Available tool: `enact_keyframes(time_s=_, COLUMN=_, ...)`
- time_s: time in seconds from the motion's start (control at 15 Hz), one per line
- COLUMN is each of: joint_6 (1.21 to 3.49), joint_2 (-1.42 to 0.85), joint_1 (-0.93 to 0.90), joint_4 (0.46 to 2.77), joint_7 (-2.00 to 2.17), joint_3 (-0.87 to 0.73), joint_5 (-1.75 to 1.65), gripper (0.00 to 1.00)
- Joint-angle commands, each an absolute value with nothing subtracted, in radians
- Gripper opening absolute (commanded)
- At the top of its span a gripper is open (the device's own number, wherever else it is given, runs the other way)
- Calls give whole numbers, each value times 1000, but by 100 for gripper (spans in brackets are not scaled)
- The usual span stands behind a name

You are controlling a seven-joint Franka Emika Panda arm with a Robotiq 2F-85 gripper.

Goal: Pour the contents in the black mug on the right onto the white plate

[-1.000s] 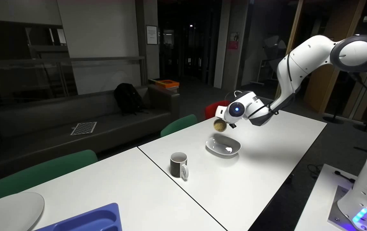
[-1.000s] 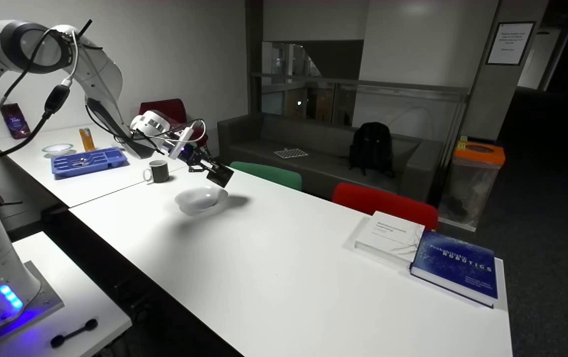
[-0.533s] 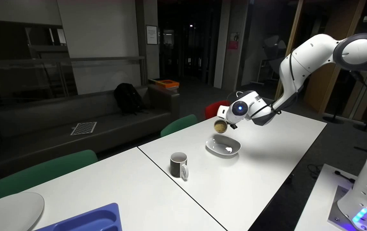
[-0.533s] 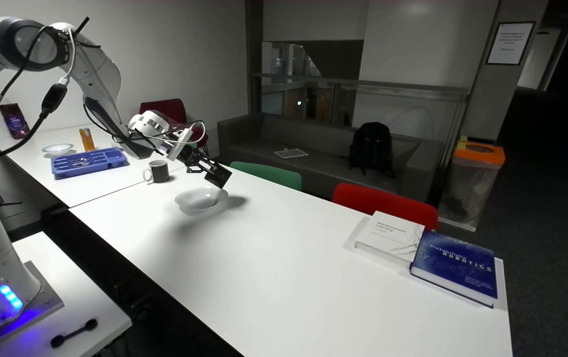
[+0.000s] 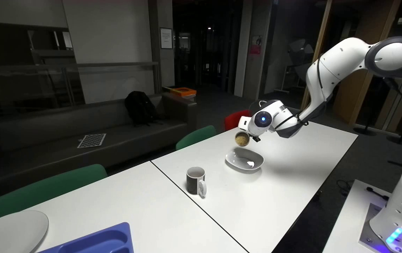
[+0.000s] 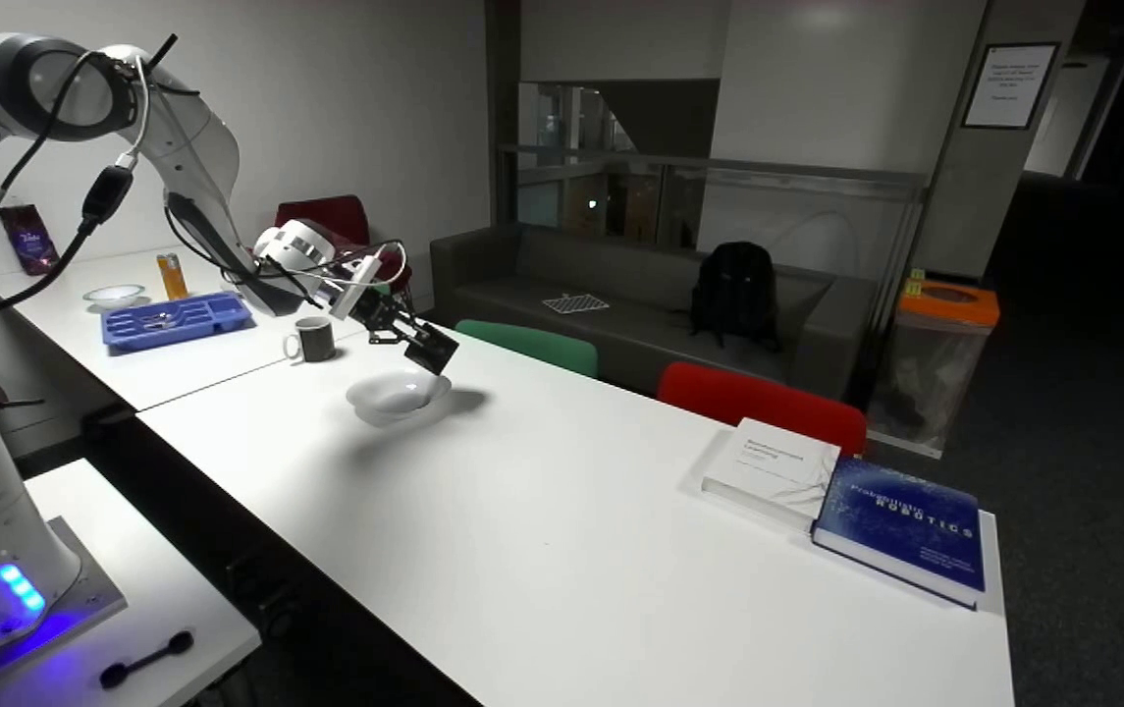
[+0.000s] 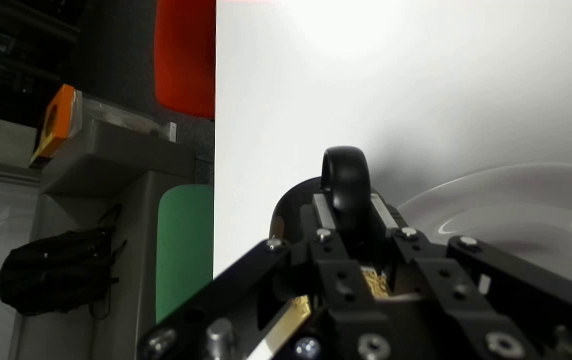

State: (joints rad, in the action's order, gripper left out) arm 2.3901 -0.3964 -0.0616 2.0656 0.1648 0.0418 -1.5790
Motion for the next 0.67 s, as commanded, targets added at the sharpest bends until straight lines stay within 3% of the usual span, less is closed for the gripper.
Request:
enact_keyframes(time_s=0.0, joint_6=2386, joint_2=-396, joint_1=-53, joint_4=2065, joint_7=161, joint_3=52, joint_5=-1578, gripper=20)
enact_keyframes(time_s=0.07, joint_6=2386, joint_2=-396, joint_1=-53, joint_4=2065, joint_7=161, joint_3=52, joint_5=-1578, gripper=5)
enact_keyframes(time_s=0.6, joint_6=2334, joint_2=-416, joint_1=-64, joint_4=2078, joint_7=174, joint_3=46, joint_5=-1578, gripper=5)
